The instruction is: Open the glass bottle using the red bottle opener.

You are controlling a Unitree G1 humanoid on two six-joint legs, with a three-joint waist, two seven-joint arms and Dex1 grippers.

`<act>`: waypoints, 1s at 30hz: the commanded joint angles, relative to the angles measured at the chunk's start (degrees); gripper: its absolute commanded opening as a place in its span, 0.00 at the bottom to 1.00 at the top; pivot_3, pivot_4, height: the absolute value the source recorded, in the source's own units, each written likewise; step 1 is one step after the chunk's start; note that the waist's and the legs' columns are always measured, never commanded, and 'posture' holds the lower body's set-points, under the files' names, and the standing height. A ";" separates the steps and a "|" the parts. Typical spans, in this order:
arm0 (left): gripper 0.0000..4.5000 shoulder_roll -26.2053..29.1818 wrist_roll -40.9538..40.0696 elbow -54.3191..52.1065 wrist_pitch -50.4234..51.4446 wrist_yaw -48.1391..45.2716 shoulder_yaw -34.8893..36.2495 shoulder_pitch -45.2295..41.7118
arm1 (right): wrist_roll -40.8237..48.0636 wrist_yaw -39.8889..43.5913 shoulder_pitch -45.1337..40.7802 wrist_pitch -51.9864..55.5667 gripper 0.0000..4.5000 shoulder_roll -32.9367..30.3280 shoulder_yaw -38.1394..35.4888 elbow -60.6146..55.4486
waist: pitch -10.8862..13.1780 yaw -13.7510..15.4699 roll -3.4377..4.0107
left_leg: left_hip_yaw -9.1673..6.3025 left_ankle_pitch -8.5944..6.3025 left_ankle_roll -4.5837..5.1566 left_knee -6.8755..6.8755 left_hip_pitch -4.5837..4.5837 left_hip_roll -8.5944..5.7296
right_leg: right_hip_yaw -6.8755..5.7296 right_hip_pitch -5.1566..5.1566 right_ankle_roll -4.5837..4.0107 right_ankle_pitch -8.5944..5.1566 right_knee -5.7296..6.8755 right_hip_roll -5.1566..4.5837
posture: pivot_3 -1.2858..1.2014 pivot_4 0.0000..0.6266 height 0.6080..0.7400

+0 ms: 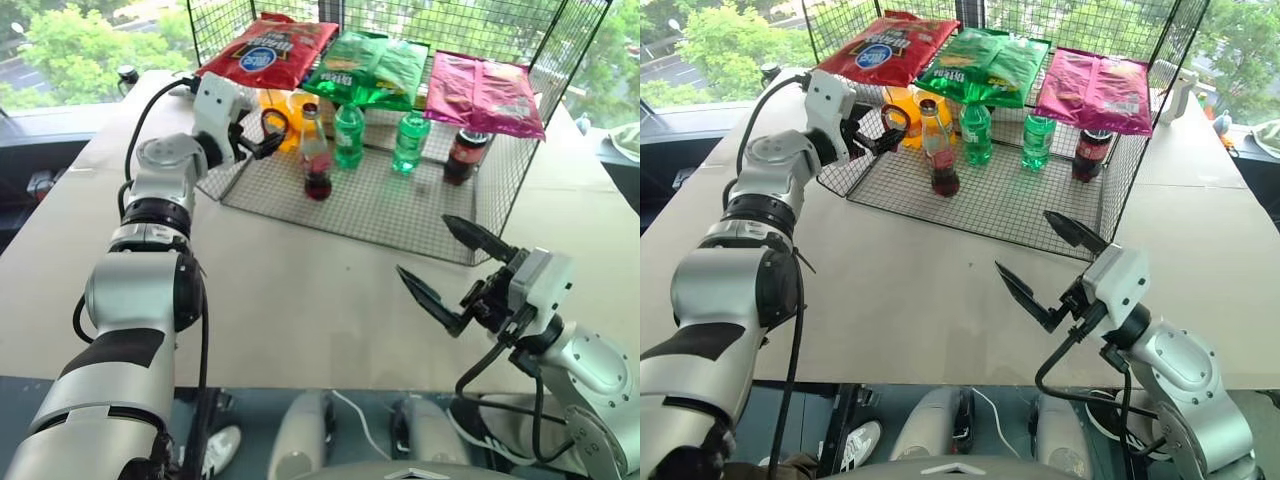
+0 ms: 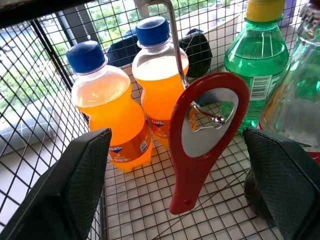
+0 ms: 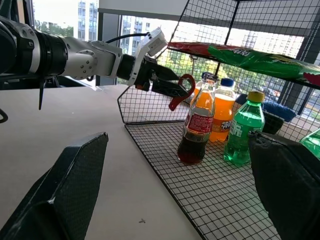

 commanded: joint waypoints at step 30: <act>0.02 2.96 -4.48 -3.91 -0.41 -16.65 5.63 1.83 | -0.13 -0.54 -1.57 0.09 1.00 -0.02 -0.29 -1.22 | 0.01 0.07 -0.02 | -0.01 0.00 0.00 0.08 0.01 0.01 | 0.01 -0.01 -0.02 -0.01 0.14 -0.02 | 0.52 0.24 1.00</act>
